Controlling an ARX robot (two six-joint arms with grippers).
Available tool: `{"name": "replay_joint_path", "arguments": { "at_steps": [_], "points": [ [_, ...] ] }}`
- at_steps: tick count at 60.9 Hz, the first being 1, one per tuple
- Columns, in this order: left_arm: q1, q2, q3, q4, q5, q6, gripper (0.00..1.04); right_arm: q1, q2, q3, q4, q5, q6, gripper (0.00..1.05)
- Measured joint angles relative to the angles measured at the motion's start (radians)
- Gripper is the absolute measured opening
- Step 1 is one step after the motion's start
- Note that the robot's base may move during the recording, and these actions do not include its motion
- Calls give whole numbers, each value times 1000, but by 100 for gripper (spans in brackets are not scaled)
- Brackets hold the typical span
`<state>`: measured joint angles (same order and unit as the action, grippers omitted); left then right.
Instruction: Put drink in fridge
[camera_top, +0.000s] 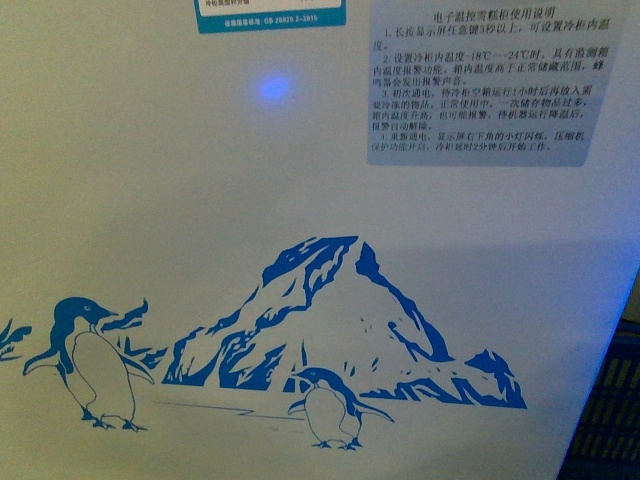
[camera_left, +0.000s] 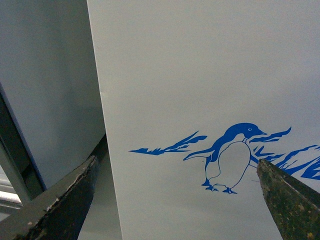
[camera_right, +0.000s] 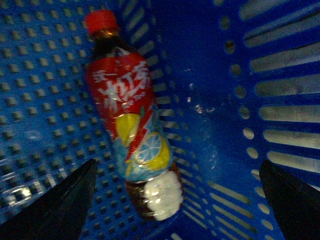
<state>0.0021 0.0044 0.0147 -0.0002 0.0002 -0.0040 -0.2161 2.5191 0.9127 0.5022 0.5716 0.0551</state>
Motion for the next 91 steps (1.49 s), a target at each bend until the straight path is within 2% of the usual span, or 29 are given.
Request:
{"name": "replay_joint_path", "arguments": {
  "at_steps": [12, 42, 74, 91],
  "points": [
    [0, 0, 0, 0, 0, 0, 97, -43, 139, 66, 8, 9, -32, 97],
    [0, 0, 0, 0, 0, 0, 97, -60, 312, 218, -40, 5, 11, 97],
    [0, 0, 0, 0, 0, 0, 97, -90, 439, 391, -230, -29, 240, 97],
    [0, 0, 0, 0, 0, 0, 97, -96, 452, 412, -236, -68, 282, 97]
  ]
}}
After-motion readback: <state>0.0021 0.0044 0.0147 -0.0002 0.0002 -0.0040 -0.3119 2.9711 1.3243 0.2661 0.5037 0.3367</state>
